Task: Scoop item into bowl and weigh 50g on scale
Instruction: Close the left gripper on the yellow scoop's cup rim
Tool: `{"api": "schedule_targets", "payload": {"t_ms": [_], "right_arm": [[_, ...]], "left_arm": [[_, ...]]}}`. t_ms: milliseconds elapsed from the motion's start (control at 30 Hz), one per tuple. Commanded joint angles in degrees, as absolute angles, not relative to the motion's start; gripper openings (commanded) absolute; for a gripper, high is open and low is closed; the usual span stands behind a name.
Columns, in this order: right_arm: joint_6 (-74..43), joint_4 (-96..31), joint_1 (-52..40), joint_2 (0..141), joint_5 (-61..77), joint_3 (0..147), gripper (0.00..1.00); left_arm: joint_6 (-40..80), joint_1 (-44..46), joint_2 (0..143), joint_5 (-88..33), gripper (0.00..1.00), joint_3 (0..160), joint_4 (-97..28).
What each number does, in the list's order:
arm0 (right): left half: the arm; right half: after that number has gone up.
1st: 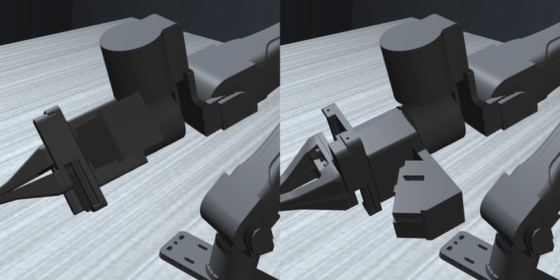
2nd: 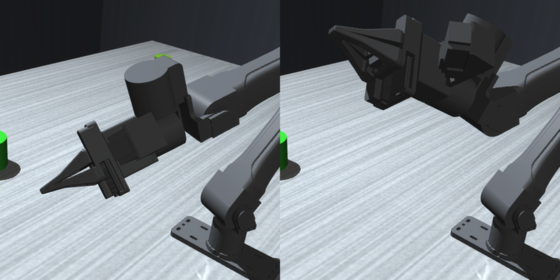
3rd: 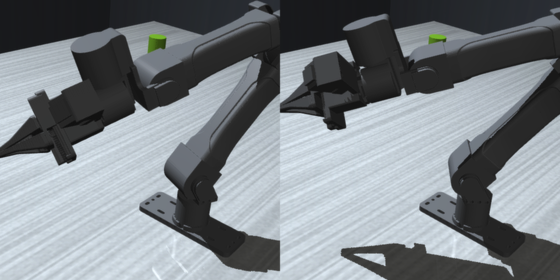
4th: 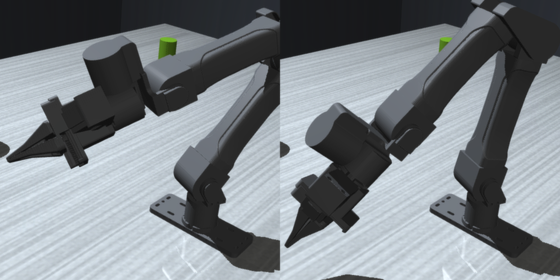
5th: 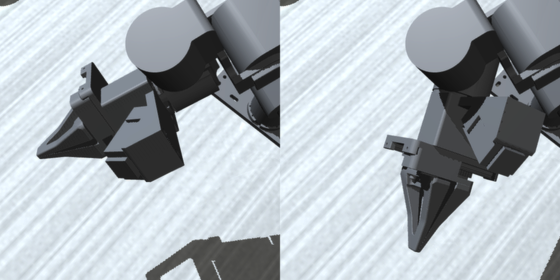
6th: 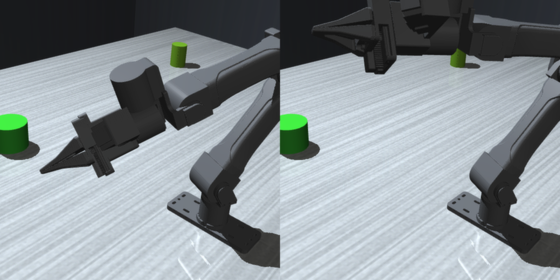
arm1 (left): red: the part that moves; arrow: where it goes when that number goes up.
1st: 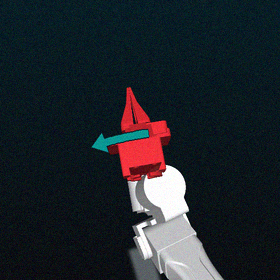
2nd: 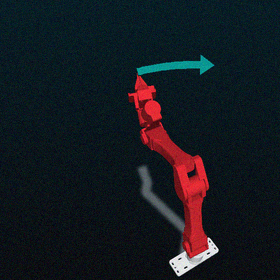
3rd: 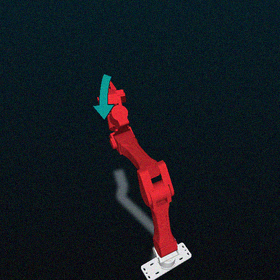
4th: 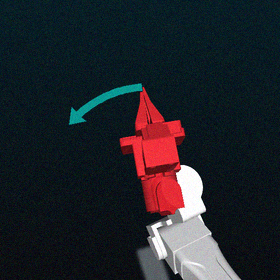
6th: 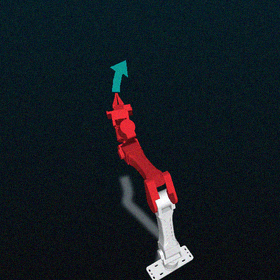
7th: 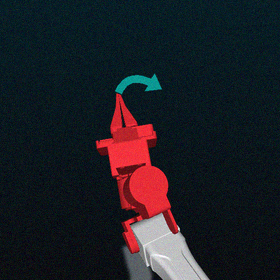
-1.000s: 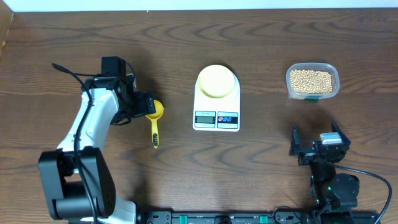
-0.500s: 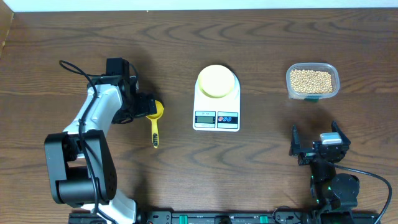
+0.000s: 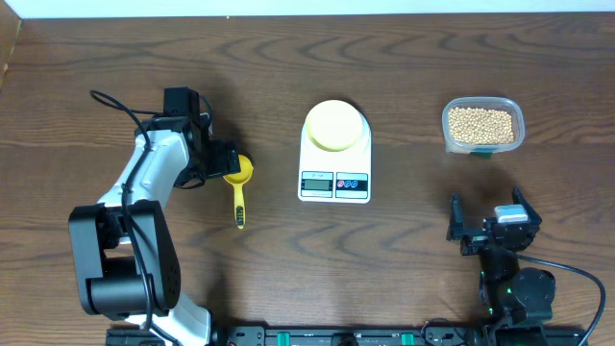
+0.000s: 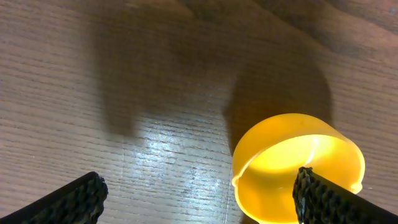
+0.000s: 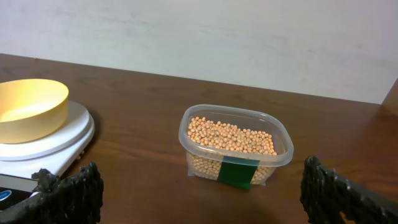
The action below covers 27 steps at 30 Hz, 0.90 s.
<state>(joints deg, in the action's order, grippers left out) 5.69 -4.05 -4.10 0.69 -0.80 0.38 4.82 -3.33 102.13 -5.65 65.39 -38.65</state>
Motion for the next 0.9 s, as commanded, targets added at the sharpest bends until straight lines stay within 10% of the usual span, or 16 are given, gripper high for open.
{"api": "schedule_targets", "payload": {"t_ms": [0, 867], "right_arm": [[6.1, -4.3, -4.5, 0.4, -0.5, 0.3, 0.99], [6.1, -4.3, -4.5, 0.4, -0.5, 0.3, 0.99]], "left_arm": [[4.3, -3.7, 103.0, -4.9, 0.98, 64.7, -38.6], [4.3, -3.7, 103.0, -4.9, 0.98, 63.0, -37.7]]}}
